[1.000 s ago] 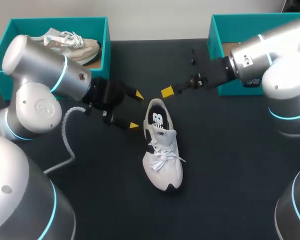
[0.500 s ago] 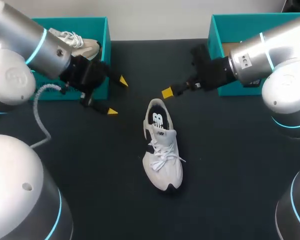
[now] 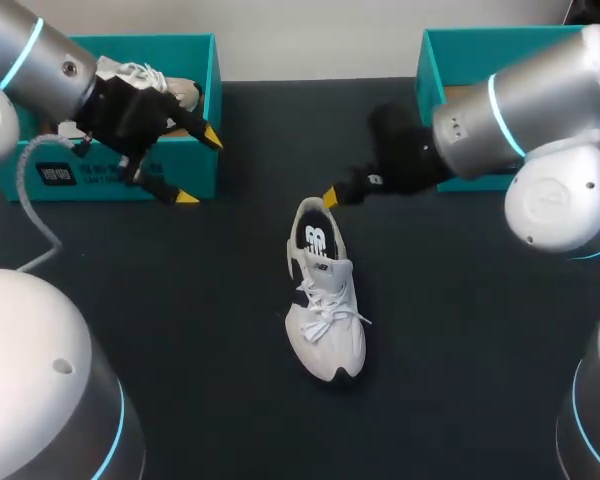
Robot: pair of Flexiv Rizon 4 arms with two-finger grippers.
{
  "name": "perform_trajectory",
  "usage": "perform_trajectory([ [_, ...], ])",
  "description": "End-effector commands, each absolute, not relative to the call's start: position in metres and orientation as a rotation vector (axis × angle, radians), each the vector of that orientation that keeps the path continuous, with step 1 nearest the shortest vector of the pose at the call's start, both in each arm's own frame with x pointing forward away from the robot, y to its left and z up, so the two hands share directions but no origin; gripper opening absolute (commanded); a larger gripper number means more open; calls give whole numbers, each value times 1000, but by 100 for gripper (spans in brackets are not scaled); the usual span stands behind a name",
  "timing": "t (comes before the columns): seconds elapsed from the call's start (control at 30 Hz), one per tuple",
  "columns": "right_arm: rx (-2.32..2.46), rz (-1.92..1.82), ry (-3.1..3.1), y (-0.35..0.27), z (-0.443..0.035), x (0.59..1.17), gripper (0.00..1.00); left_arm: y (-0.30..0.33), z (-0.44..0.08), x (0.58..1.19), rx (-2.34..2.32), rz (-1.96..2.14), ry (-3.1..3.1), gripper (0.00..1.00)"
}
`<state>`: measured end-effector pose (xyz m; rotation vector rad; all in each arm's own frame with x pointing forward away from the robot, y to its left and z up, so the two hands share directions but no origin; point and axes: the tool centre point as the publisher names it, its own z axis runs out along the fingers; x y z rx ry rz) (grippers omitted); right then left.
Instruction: Take the shoe out of the shoebox, open the shoe tongue, remove and reinsert the insole, then place the shoe into the shoebox
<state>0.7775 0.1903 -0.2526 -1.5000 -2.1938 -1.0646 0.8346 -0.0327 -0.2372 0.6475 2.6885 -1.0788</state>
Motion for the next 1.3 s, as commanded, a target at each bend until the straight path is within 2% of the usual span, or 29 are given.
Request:
perform_trajectory([
  [0.03, -1834, -852, -2307, 200, -255, 778, 0, -27, -234, 836, 657, -1081, 2691, 100],
  [0.5, -2056, -615, -2527, 204, -259, 762, 0, -27, -234, 836, 657, -1081, 2691, 100],
  [1.07, -2062, -632, -2548, 204, -260, 761, 0, -27, -234, 836, 657, -1081, 2691, 100],
  [1.3, -2164, -585, -2490, 204, -288, 774, 0, -27, -234, 836, 657, -1081, 2691, 100],
])
